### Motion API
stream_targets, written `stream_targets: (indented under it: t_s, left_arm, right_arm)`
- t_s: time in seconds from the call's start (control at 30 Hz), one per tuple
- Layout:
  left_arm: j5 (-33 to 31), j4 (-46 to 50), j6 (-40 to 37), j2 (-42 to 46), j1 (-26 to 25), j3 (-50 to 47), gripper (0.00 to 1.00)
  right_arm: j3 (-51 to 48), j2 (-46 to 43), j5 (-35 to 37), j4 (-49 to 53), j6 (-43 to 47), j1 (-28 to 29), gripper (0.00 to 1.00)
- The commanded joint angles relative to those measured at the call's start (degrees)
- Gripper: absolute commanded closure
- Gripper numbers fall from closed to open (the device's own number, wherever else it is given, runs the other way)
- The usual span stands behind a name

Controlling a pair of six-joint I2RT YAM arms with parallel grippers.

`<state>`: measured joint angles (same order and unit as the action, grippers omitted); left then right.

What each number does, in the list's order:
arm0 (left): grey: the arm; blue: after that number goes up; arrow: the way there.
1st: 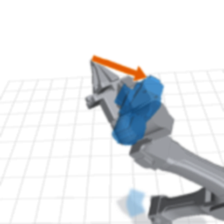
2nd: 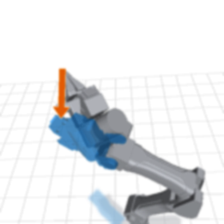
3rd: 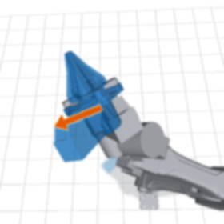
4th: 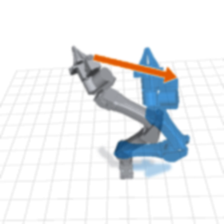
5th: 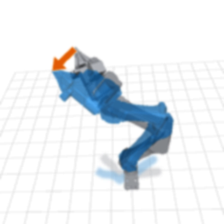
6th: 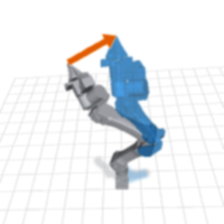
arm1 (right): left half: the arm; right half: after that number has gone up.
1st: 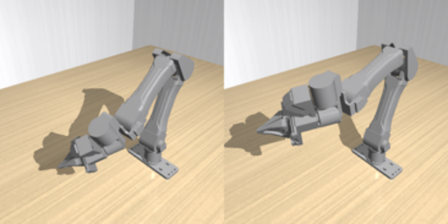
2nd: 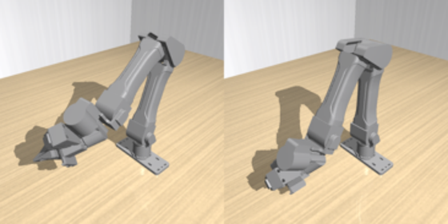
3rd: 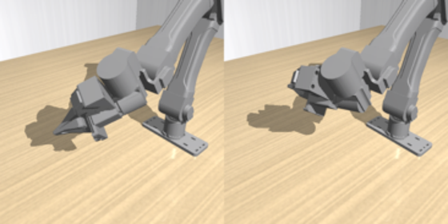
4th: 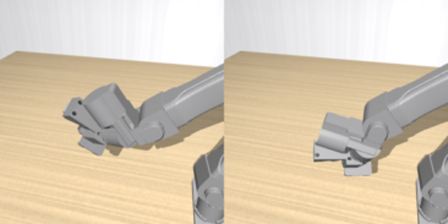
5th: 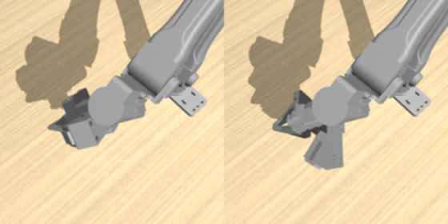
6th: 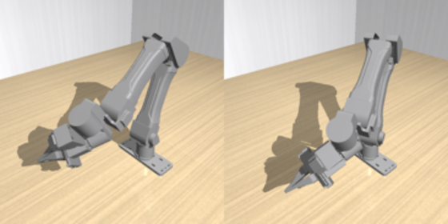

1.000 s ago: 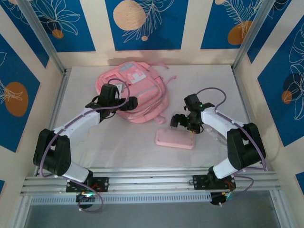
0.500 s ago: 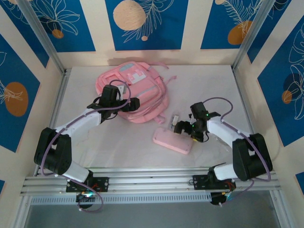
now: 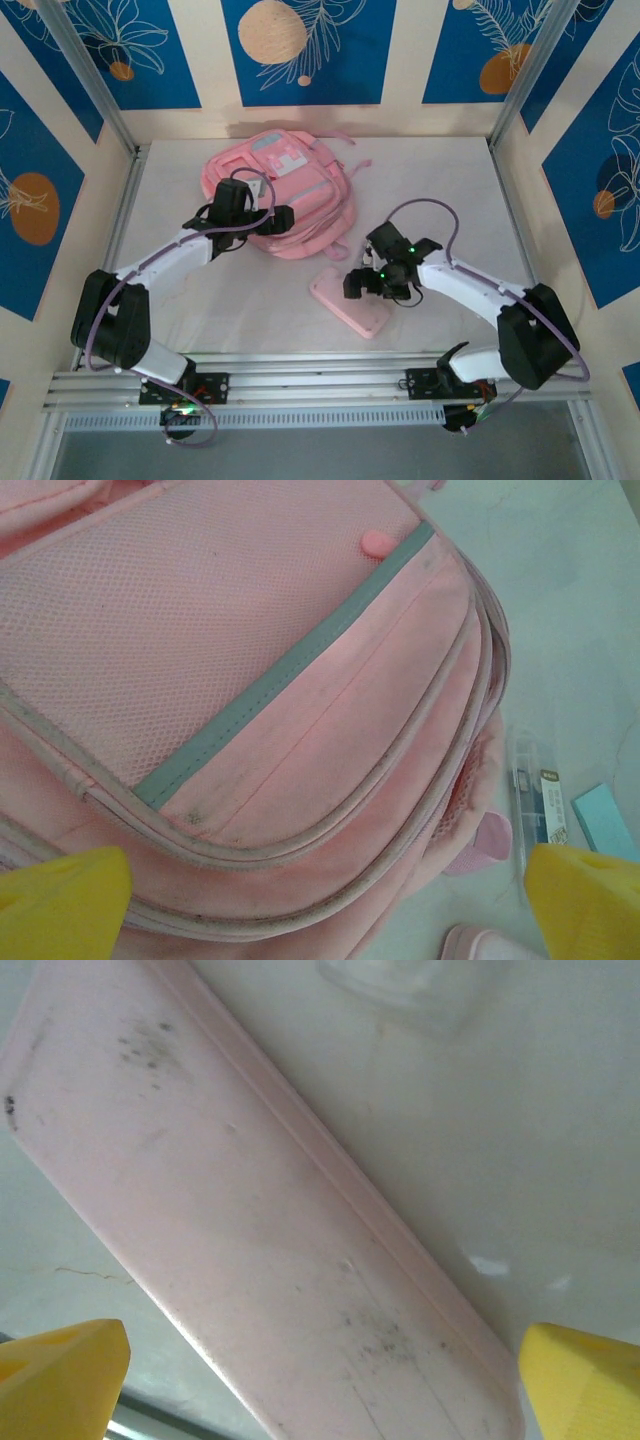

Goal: Pack the student bag
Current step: Rotate the pencil case at the bottom-center of the table, then pick up the pencil case from the bottom-center of the table.

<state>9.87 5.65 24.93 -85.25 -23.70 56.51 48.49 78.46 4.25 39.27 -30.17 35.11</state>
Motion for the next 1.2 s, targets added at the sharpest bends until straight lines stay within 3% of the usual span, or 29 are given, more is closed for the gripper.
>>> stream_targets:
  t_s: [0.0, 0.07, 0.2, 0.47, 0.63, 0.97, 1.17]
  left_arm:
    - [-1.3, 1.5, -1.9, 2.7, -0.6, 0.2, 0.0]
    - [-1.6, 1.6, -2.0, 3.1, -0.5, -0.1, 0.0]
    - [-1.8, 2.5, -2.4, 3.4, -0.5, -0.2, 0.0]
    - [-2.5, 3.0, -3.5, 2.8, -0.4, 0.3, 0.0]
    - [-1.8, 3.0, -3.6, 2.2, -0.5, 0.6, 0.0]
    - [-2.5, 5.1, -5.6, 2.0, -0.5, 1.6, 0.0]
    - [-3.5, 6.9, -8.7, 0.9, -0.5, 3.5, 0.0]
  right_arm:
    - [4.0, 4.0, 7.7, 2.6, 9.9, 2.8, 0.01]
    - [4.4, 6.4, 7.7, 1.2, 12.3, 3.9, 0.0]
    - [4.7, 9.0, 0.7, -1.6, 13.4, 5.8, 0.01]
    - [5.3, 11.7, 2.7, 1.2, 10.4, 13.6, 0.01]
    - [7.9, 14.8, 10.4, 5.1, 8.3, 18.8, 0.01]
    - [9.5, 21.4, 9.3, 2.9, 6.3, 18.9, 0.0]
    - [9.0, 17.1, 5.0, 2.1, 6.3, 16.1, 0.18]
